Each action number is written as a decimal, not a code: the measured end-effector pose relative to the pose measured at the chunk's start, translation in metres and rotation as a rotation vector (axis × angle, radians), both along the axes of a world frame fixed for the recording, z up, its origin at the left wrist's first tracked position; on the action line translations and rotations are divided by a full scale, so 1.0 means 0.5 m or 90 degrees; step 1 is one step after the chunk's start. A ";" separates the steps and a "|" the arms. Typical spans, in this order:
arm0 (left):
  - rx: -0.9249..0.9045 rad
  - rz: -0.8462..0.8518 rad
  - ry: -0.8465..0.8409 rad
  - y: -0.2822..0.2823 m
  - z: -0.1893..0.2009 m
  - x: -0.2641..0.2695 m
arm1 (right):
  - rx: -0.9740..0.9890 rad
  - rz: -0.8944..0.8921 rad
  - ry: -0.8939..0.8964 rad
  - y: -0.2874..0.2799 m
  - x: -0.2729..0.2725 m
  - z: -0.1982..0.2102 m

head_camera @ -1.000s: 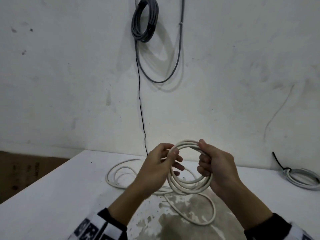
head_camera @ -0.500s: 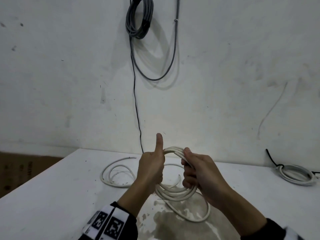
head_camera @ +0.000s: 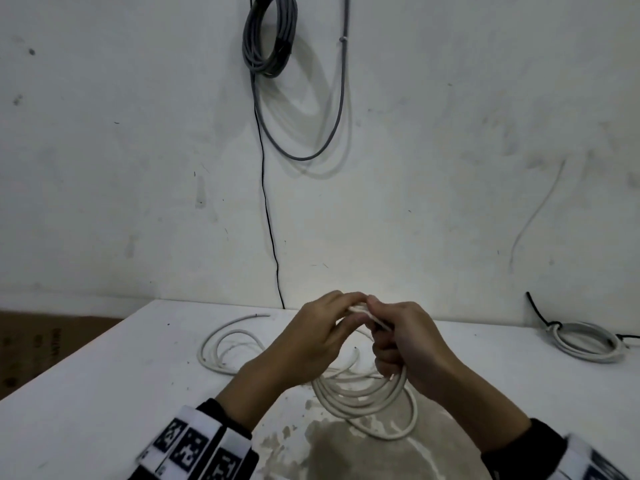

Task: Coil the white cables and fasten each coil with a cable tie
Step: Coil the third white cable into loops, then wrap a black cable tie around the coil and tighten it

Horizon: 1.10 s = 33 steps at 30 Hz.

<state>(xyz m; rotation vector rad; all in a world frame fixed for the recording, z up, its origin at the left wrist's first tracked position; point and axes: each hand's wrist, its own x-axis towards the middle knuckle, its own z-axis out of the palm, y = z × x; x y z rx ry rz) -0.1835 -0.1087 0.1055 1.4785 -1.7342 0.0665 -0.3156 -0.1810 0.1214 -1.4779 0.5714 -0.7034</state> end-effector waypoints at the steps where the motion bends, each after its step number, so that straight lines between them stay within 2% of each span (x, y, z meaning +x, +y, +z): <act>1: -0.008 -0.007 0.054 -0.001 0.002 -0.005 | -0.009 -0.008 0.007 -0.002 -0.002 0.003; 7: 0.010 -0.072 0.403 -0.015 0.002 -0.056 | -0.061 -0.083 0.021 -0.015 -0.024 0.004; 10: -0.009 -0.054 0.468 -0.026 -0.009 -0.079 | -0.099 -0.105 0.007 -0.026 -0.045 -0.005; 12: -0.023 -0.041 0.482 -0.037 -0.016 -0.093 | -0.202 -0.113 -0.004 -0.036 -0.065 -0.021; 15: 0.005 -0.055 0.502 -0.053 -0.025 -0.120 | -0.497 -0.183 0.034 -0.051 -0.102 -0.054; 17: 0.035 -0.082 0.504 -0.057 -0.028 -0.133 | -0.575 -0.230 0.046 -0.057 -0.116 -0.070; 20: 0.084 -0.115 0.501 -0.068 -0.037 -0.172 | -0.579 -0.271 0.051 -0.065 -0.165 -0.086; 25: 0.144 -0.193 0.501 -0.093 -0.056 -0.257 | -0.487 -0.274 0.090 -0.060 -0.265 -0.094; 30: 0.199 -0.192 0.570 -0.136 -0.095 -0.338 | -0.338 -0.203 0.216 -0.095 -0.381 -0.107; 33: 0.236 -0.199 0.572 -0.151 -0.116 -0.371 | -0.256 -0.257 0.270 -0.139 -0.479 -0.117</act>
